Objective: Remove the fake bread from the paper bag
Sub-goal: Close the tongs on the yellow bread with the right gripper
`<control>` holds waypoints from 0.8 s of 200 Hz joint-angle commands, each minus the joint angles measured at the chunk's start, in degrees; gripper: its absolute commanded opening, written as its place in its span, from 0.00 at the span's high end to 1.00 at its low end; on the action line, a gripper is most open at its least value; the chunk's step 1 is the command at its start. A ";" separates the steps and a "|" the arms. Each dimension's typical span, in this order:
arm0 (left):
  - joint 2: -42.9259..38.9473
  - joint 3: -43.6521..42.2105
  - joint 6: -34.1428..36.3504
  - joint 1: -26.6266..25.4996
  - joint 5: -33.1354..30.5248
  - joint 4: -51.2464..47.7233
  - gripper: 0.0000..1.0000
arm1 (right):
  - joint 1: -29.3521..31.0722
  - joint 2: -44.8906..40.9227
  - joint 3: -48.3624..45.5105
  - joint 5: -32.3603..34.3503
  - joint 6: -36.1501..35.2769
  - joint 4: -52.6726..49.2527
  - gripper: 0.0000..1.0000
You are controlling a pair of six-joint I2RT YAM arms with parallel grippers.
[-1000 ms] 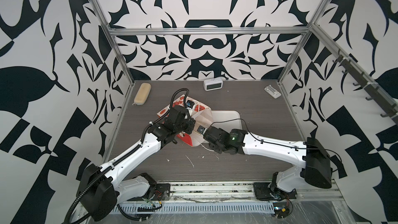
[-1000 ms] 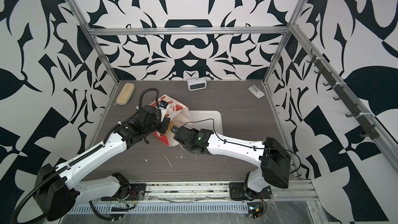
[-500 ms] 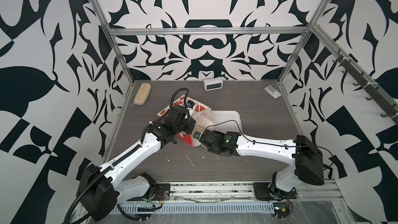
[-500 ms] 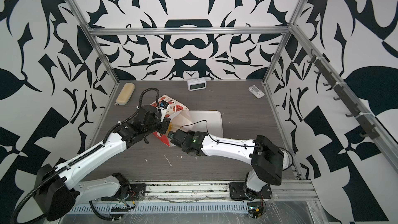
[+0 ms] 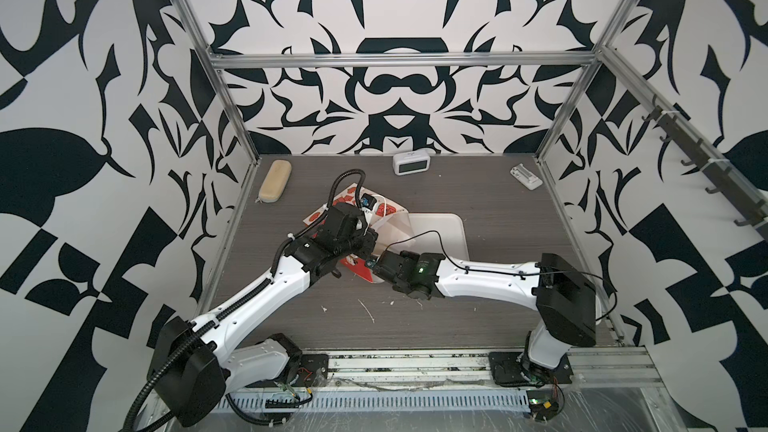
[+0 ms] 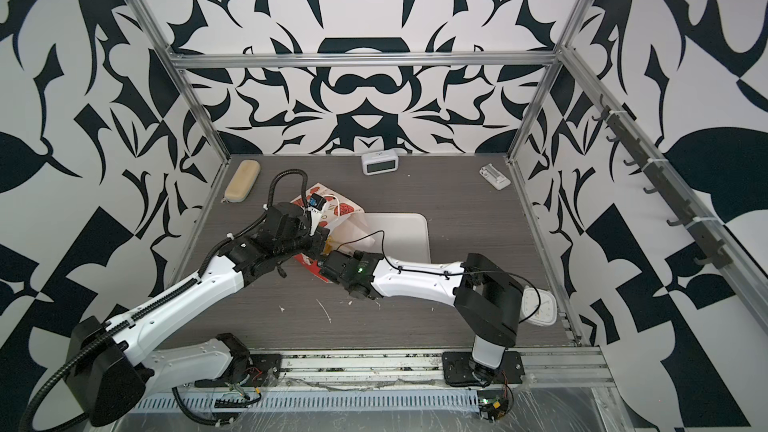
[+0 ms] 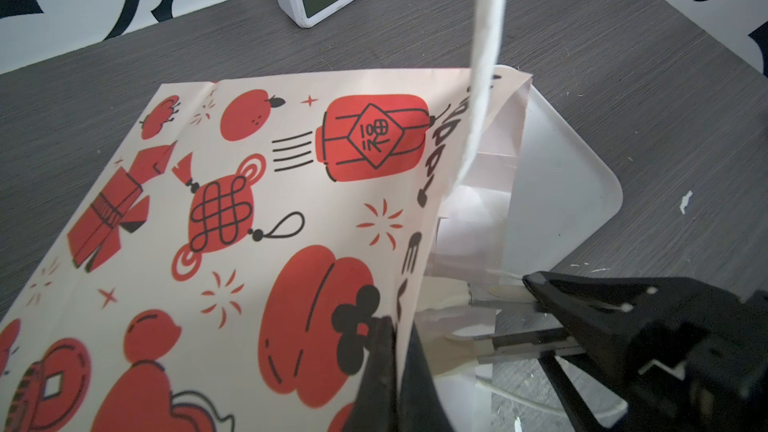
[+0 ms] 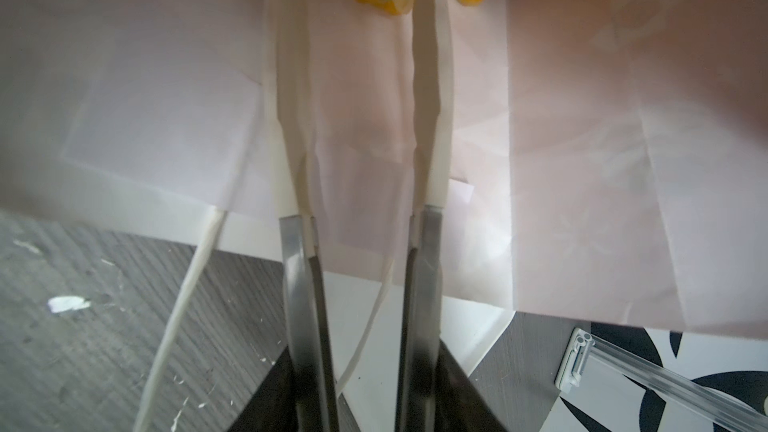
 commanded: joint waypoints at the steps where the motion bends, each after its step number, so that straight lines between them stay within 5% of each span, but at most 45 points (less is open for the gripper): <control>1: -1.60 1.60 -0.67 -0.13 2.01 0.20 1.00 | 0.27 0.61 3.86 2.70 -0.83 2.47 0.53; 34: -2.11 1.25 -0.74 -0.13 1.96 0.55 1.00 | 0.34 3.05 6.22 3.63 -1.23 2.07 0.57; 76: -2.50 0.18 -0.91 -0.13 2.09 1.08 1.00 | 0.29 3.26 7.16 4.39 -1.28 0.19 0.75; 160: -3.19 -0.67 -0.39 -0.13 -0.44 0.91 1.00 | 0.33 -7.78 1.82 4.11 2.01 -5.40 0.91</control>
